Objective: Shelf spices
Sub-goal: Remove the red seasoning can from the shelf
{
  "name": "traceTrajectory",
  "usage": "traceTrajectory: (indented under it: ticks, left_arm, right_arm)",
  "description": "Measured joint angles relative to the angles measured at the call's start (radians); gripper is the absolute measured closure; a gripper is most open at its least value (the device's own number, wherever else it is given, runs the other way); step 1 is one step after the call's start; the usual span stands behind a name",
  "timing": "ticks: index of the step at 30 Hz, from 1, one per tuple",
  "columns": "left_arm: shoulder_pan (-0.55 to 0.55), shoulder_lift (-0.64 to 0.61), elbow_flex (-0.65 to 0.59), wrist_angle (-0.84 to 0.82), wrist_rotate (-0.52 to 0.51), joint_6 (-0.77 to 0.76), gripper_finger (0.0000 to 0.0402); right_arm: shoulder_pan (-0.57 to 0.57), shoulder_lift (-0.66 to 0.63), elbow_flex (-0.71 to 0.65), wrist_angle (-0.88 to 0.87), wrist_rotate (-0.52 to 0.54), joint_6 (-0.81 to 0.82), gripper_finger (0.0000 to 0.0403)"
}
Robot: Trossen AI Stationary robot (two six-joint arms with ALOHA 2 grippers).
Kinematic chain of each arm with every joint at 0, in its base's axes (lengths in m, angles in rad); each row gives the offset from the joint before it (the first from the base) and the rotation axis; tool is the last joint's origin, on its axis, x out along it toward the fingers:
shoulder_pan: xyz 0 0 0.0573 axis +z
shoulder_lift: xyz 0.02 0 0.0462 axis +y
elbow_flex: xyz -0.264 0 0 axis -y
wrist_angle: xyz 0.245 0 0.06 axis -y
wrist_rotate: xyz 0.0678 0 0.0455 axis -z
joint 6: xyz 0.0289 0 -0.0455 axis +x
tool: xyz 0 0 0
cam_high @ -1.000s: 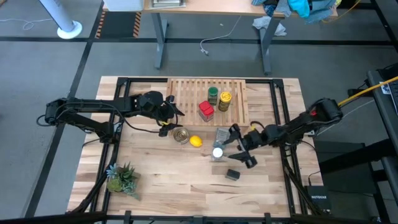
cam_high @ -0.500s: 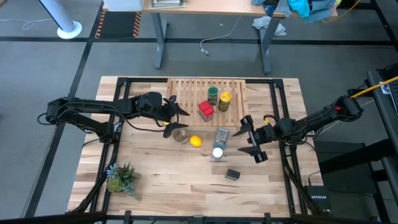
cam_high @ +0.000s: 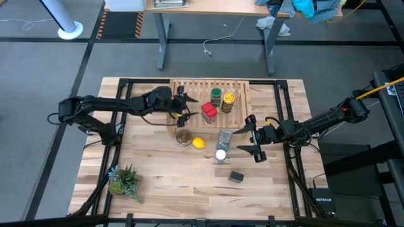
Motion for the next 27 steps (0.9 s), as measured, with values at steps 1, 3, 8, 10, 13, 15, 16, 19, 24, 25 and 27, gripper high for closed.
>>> traceTrajectory:
  ticks: [1,3,8,10,13,15,16,19,24,25,27]
  left_arm:
    - [0.014,0.0,0.0,0.01,0.005,-0.011,0.0164]
    - [0.038,0.0,0.0,0.034,0.045,-0.027,0.0164]
    - [0.07,-0.002,0.0,0.024,0.205,-0.04,0.0164]
    - [0.068,-0.002,0.0,0.025,0.215,-0.035,0.0164]
    - [0.062,-0.002,0.0,0.026,0.219,-0.031,0.0164]
    - [0.056,-0.002,0.0,0.033,0.223,-0.032,0.0164]
    - [0.052,-0.002,0.0,0.037,0.223,-0.031,0.0164]
    - [0.04,-0.002,0.0,0.039,0.224,-0.031,0.0164]
    - [0.024,-0.002,0.0,0.059,0.225,-0.031,0.0164]
    - [0.021,-0.002,0.0,0.058,0.224,-0.031,0.0164]
    - [0.015,-0.002,0.0,0.057,0.224,-0.031,0.0164]
  right_arm:
    - [0.0,0.0,0.0,-0.008,0.003,0.0,0.0143]
    - [0.0,0.0,0.0,-0.02,0.031,0.001,0.0143]
    - [0.0,0.012,0.0,-0.105,0.186,0.029,0.0143]
    - [0.0,0.028,0.0,-0.115,0.235,0.042,0.0143]
    - [0.0,0.064,0.009,-0.115,0.281,0.053,0.0143]
    - [0.0,0.1,0.027,-0.115,0.322,0.054,0.0143]
    - [0.0,0.122,0.04,-0.115,0.345,0.054,0.0143]
    - [0.0,0.196,0.09,-0.124,0.398,0.05,0.0143]
    - [0.0,0.316,0.184,-0.131,0.485,-0.009,0.0143]
    - [0.0,0.337,0.201,-0.133,0.506,-0.023,0.0143]
    - [0.0,0.368,0.23,-0.146,0.553,-0.049,0.0143]
